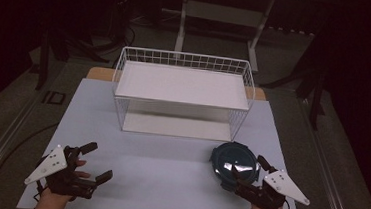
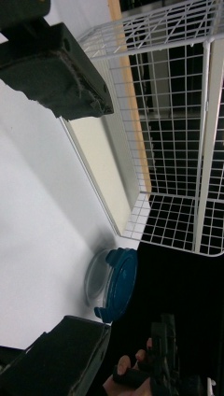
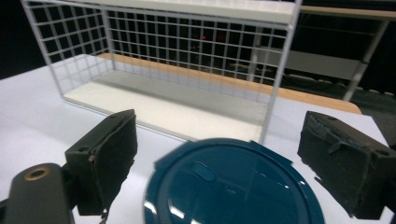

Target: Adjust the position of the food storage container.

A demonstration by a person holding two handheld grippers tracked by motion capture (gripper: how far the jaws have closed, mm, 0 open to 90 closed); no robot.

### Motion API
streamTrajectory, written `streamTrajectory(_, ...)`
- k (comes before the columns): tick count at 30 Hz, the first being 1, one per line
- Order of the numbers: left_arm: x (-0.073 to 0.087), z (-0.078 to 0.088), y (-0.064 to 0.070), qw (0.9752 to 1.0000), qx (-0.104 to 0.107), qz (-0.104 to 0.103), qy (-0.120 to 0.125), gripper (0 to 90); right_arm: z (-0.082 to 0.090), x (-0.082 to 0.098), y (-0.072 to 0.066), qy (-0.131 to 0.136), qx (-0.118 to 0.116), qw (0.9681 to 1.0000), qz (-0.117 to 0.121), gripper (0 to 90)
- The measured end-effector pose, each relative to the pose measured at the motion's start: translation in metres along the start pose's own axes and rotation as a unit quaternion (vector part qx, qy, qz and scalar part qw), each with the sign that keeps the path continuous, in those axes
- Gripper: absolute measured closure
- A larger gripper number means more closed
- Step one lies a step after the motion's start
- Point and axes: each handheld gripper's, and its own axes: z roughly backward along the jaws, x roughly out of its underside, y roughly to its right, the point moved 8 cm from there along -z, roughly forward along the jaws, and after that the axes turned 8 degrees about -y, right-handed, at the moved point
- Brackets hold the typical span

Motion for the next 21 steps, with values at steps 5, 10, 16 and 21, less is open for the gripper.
streamTrajectory(5, -0.001, 0.000, 0.001, 1.0000, 0.002, -0.001, 0.001, 0.0, 0.005, -0.009, -0.010, 0.004, -0.013, 0.9999, 0.009, 11.0)
streamTrajectory(10, 0.000, -0.001, 0.003, 1.0000, 0.005, -0.003, 0.001, 0.0, 0.007, -0.023, -0.017, 0.004, -0.022, 0.9994, 0.028, 11.1)
streamTrajectory(16, -0.001, 0.000, 0.002, 1.0000, 0.007, 0.000, 0.003, 0.0, 0.004, -0.047, -0.005, -0.003, -0.024, 0.9996, 0.015, 11.0)
streamTrajectory(21, -0.001, -0.001, 0.003, 1.0000, 0.008, 0.001, 0.003, 0.0, -0.001, -0.052, 0.006, -0.018, -0.034, 0.9992, 0.008, 11.6)
